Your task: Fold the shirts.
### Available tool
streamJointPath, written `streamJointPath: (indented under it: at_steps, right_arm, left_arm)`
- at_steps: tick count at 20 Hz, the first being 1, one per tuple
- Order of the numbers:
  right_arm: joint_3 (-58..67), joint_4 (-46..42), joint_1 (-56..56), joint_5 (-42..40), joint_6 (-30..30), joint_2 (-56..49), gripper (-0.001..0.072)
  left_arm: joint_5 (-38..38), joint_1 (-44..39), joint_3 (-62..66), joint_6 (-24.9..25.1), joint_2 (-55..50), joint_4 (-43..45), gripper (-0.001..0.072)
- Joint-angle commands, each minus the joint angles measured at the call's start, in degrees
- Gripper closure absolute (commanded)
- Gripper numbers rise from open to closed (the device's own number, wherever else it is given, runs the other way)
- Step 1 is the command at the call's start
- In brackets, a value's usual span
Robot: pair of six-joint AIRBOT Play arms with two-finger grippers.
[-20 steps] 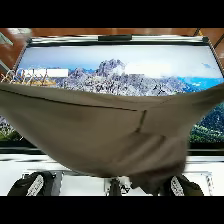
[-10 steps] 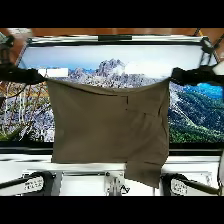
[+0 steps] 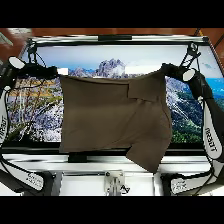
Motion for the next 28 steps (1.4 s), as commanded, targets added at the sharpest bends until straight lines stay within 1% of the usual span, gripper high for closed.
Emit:
streamJointPath:
  at_steps: [1,3,5,8,10,12,14,16,20,23,26,28]
  right_arm:
    - [0.0,0.4,0.7,-1.9,1.4,-3.6,0.0654]
    - [0.0,0.4,0.8,-0.8,2.5,-4.6,0.0654]
    - [0.0,0.4,0.6,0.0,2.7,-4.5,0.0654]
    - [0.0,-1.4,-0.7,5.3,3.0,-2.1,0.0654]
    - [0.0,-3.5,-2.3,12.8,3.0,0.5,0.0654]
    - [0.0,-5.0,-4.0,22.9,3.0,2.0,0.0654]
    - [0.0,-5.7,-4.9,31.0,3.0,2.1,0.0654]
    - [0.0,-7.3,-5.0,37.4,3.0,2.1,0.0654]
    - [0.0,-8.2,-5.1,45.6,3.0,2.6,0.0654]
    - [0.5,-11.4,-5.1,47.0,3.7,4.2,0.0654]
    - [3.1,-16.5,-5.1,51.5,5.6,4.4,0.0654]
    - [3.1,-17.7,-5.0,54.5,6.5,4.1,0.0654]
  left_arm:
    - [2.3,-0.7,0.5,-0.8,-3.8,-1.5,0.0674]
    - [2.3,-1.4,0.5,0.9,-4.1,-1.5,0.0674]
    - [1.8,-1.2,0.6,1.3,-4.0,-1.5,0.0674]
    - [-4.7,0.3,0.6,1.3,-3.8,-1.5,0.0675]
    - [-13.2,2.0,0.6,1.0,-3.6,-1.5,0.0675]
    - [-21.6,2.9,0.5,0.9,-3.6,-1.4,0.0675]
    - [-27.1,3.0,0.5,0.9,-3.6,-1.3,0.0675]
    - [-31.2,3.0,0.5,0.9,-3.6,-1.3,0.0675]
    - [-36.2,3.0,0.6,0.9,-3.6,-1.3,0.0675]
    - [-37.4,3.2,0.6,1.5,-3.2,-0.9,0.0675]
    - [-39.2,3.8,0.6,1.6,-2.7,-0.6,0.0675]
    - [-40.5,3.7,0.5,1.5,-2.8,-0.6,0.0676]
